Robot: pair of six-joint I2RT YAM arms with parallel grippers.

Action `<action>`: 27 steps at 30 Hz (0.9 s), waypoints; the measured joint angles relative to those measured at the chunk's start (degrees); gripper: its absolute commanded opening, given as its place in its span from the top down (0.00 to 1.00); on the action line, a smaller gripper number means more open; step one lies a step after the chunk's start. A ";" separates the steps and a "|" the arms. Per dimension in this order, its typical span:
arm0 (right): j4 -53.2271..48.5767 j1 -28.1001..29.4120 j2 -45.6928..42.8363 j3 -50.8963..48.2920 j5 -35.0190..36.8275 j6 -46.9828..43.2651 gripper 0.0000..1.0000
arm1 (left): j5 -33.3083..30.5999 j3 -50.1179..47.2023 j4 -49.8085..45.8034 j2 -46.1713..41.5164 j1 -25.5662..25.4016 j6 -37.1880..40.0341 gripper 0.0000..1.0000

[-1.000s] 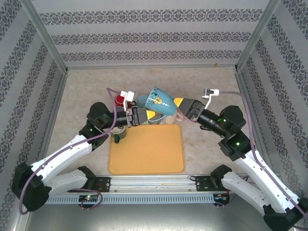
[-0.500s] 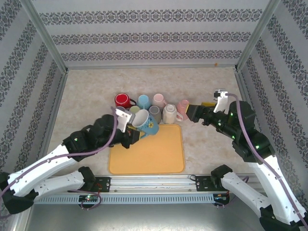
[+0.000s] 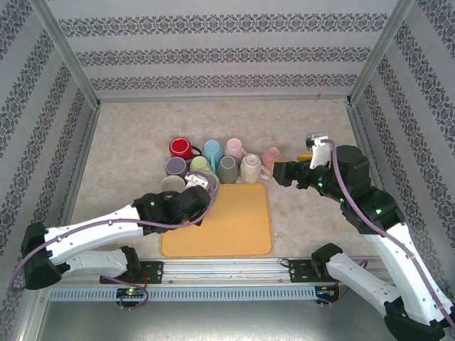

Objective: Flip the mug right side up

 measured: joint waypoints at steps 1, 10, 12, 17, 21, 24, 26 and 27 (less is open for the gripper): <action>-0.02 0.68 -0.04 -0.44 0.37 0.04 0.08 | -0.87 -0.15 0.15 0.61 0.00 -0.59 1.00; -0.04 2.10 -0.55 -2.84 1.09 0.33 0.08 | -2.51 -4.26 4.04 4.42 0.52 -5.79 1.00; 0.09 2.43 -0.59 -3.26 1.27 0.42 0.08 | -2.40 -5.27 4.70 4.61 0.96 -6.82 1.00; 0.26 2.43 -0.61 -4.63 2.32 0.48 0.08 | -1.86 -7.30 7.28 5.40 3.02 -9.31 1.00; 0.48 2.82 -0.59 -5.66 2.54 0.92 0.08 | -1.33 -8.74 9.18 5.53 4.28 -10.19 1.00; 0.55 3.17 -0.63 -6.19 2.91 1.29 0.07 | -0.92 -9.20 10.88 6.19 4.90 -10.25 1.00; 0.50 3.17 -0.66 -6.45 3.02 1.40 0.08 | -0.83 -9.22 11.78 7.08 5.31 -10.25 1.00; 0.55 3.17 -0.66 -6.45 3.17 1.46 0.08 | -0.83 -9.22 12.04 7.48 5.38 -10.25 1.00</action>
